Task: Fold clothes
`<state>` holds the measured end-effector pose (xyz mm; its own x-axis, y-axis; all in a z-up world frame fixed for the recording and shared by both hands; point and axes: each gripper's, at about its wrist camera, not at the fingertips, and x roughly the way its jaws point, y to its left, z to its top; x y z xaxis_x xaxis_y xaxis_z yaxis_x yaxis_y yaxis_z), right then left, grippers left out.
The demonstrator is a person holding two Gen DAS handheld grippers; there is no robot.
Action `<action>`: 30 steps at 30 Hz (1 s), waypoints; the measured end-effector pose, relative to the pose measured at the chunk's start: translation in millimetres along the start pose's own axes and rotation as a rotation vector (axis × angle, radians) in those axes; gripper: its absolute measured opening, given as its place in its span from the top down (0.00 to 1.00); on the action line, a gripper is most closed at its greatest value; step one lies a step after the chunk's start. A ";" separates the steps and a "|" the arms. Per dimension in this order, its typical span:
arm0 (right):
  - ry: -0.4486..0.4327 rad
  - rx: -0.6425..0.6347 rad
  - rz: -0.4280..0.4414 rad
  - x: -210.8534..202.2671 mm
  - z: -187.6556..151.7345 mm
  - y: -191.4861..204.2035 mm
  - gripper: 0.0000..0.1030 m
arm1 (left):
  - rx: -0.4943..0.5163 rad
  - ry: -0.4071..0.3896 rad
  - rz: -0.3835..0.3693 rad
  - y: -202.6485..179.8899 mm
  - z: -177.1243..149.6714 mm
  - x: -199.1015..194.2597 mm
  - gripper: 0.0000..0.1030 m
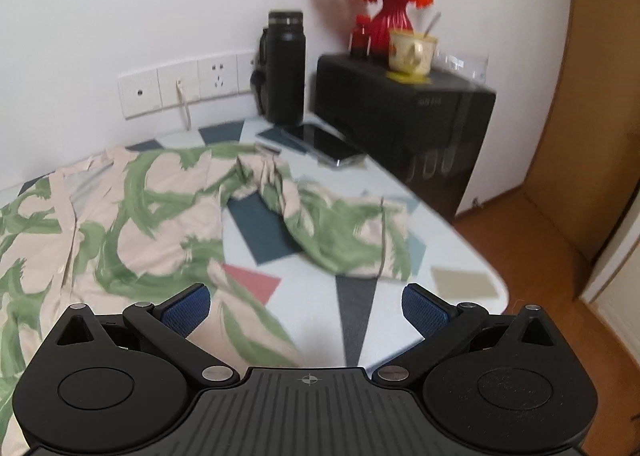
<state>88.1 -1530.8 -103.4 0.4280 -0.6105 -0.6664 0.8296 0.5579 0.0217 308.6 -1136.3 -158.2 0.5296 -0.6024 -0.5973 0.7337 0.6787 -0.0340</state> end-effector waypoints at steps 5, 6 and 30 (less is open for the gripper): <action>0.059 -0.058 0.058 40.7 -12.4 15.6 0.01 | 0.024 0.047 0.012 -13.6 -10.0 0.4 0.14; 0.073 -0.084 0.069 50.8 -13.3 20.8 0.01 | 0.012 0.061 0.015 -14.9 -12.2 0.1 0.20; 0.118 -0.153 0.166 122.5 -30.0 45.2 0.01 | -0.092 0.301 0.167 -48.7 -34.0 25.2 0.75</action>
<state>167.3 -1563.5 -206.4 0.5014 -0.4386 -0.7458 0.6837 0.7291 0.0309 271.7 -1170.2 -198.9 0.4798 -0.3389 -0.8093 0.5993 0.8002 0.0201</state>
